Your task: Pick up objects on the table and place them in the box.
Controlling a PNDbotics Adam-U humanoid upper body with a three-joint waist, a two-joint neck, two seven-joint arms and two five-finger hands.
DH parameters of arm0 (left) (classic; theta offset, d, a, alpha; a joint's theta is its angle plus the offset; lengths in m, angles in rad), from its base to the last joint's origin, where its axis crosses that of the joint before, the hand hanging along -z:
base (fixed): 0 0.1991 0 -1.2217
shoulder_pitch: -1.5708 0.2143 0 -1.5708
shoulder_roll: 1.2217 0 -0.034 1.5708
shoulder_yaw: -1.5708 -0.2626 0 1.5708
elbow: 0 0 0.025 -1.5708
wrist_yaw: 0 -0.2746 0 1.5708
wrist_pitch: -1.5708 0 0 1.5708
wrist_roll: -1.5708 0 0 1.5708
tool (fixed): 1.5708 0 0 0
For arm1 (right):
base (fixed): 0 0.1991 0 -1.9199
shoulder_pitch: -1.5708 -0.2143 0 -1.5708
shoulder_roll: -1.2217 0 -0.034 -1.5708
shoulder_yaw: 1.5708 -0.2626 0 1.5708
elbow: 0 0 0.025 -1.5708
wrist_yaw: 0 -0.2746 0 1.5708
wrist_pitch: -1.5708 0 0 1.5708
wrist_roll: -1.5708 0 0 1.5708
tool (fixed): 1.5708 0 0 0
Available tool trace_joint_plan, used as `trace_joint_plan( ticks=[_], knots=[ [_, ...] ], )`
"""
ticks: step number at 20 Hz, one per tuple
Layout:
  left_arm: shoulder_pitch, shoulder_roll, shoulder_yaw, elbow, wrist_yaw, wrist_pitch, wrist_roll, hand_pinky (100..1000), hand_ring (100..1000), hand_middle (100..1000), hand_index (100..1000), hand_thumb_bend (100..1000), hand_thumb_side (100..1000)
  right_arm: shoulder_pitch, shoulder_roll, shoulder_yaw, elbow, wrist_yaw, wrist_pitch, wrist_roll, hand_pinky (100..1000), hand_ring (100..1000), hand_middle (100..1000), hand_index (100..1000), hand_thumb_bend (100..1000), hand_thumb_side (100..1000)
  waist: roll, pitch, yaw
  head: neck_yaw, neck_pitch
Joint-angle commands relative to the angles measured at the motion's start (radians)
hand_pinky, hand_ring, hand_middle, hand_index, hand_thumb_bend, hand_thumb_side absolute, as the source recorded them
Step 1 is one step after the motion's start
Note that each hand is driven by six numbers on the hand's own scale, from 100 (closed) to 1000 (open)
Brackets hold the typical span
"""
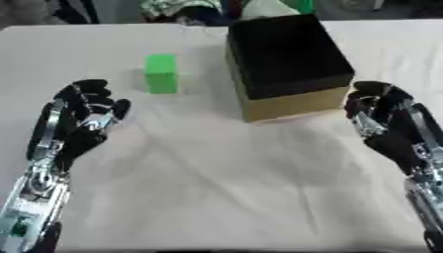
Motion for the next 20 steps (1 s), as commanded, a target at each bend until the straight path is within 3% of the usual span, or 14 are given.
trace_joint_plan(
  ticks=[1, 12, 16, 20],
  knots=[
    [-0.033, 0.075, 0.007, -0.028, -0.022, 0.015, -0.001, 607, 625, 586, 722, 640, 362, -0.004, -0.01, -0.01, -0.018, 0.001, 0.0, 0.0, 608, 629, 626, 763, 213, 322, 0.002, -0.019, -0.002, -0.001, -0.003],
    [-0.209, 0.388, -0.003, 0.006, -0.15, 0.087, -0.066, 634, 633, 602, 741, 727, 312, 0.008, -0.014, -0.005, -0.013, 0.003, 0.0, 0.004, 608, 629, 626, 763, 212, 327, 0.011, -0.031, -0.023, -0.006, 0.0],
    [-0.33, 0.473, -0.031, 0.11, -0.232, 0.102, -0.149, 656, 644, 613, 756, 795, 340, 0.012, -0.016, -0.001, -0.011, 0.002, 0.0, 0.008, 608, 628, 625, 763, 212, 329, 0.016, -0.035, -0.033, -0.008, -0.001],
    [-0.481, 0.489, -0.086, 0.278, -0.353, 0.093, -0.241, 671, 646, 616, 760, 856, 361, 0.014, -0.019, 0.004, -0.008, 0.002, 0.0, 0.014, 608, 628, 625, 763, 211, 331, 0.02, -0.042, -0.042, -0.006, 0.0]
  ],
)
